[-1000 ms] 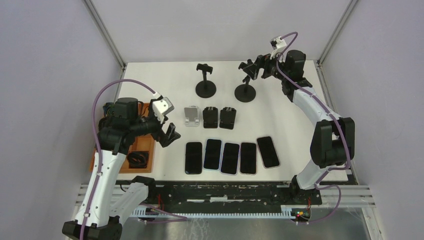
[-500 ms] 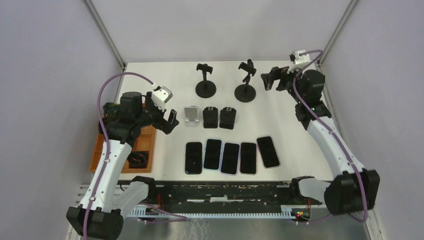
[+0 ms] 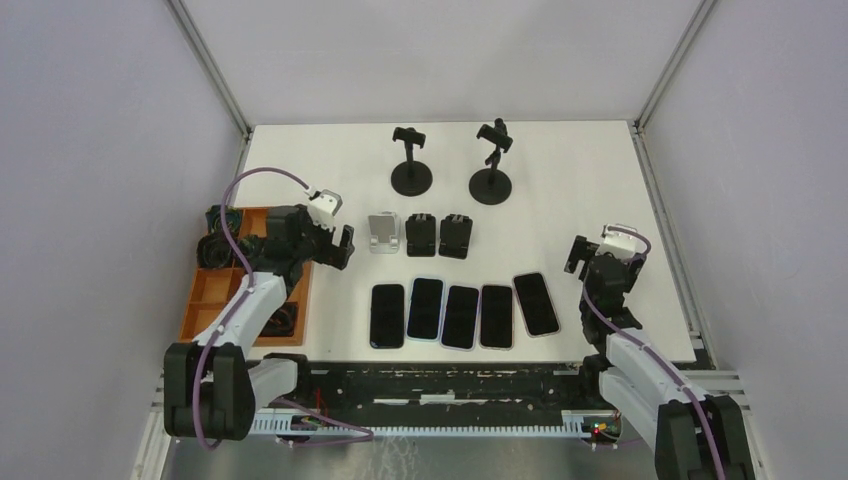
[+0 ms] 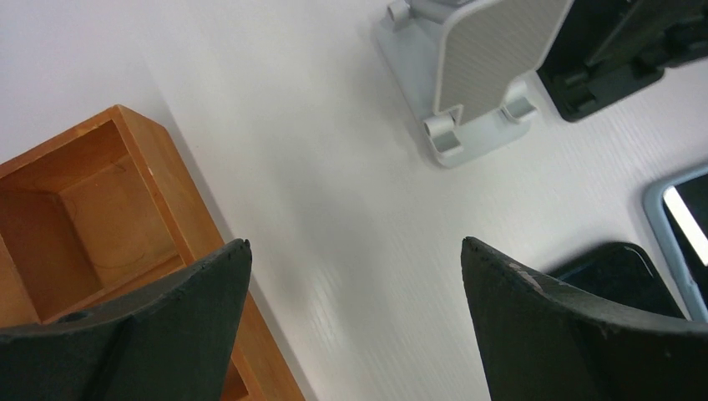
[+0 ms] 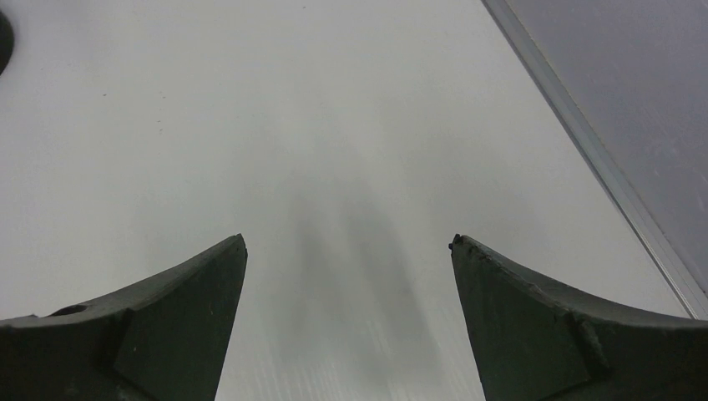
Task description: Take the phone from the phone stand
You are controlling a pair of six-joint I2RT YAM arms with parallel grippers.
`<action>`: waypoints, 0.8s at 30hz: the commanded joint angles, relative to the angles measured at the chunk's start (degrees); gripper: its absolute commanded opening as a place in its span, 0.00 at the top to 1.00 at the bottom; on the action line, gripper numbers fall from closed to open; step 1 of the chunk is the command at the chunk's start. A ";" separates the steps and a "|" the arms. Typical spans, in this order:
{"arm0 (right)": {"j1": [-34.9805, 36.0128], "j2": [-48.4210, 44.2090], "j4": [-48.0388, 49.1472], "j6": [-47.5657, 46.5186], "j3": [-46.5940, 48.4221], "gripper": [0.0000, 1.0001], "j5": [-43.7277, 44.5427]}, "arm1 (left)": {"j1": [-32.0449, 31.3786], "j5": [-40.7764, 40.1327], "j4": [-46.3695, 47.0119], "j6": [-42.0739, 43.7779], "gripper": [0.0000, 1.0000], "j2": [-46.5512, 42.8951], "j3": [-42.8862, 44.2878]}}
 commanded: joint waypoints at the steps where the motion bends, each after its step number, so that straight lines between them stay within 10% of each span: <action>1: -0.21 -1.62 16.31 0.90 -6.91 0.02 7.42 | 1.14 -1.25 18.35 -4.56 0.00 3.74 -2.61; 24: -0.19 21.92 67.73 -14.26 -21.77 0.02 6.78 | 7.06 -0.96 71.27 -14.08 0.00 20.53 -20.23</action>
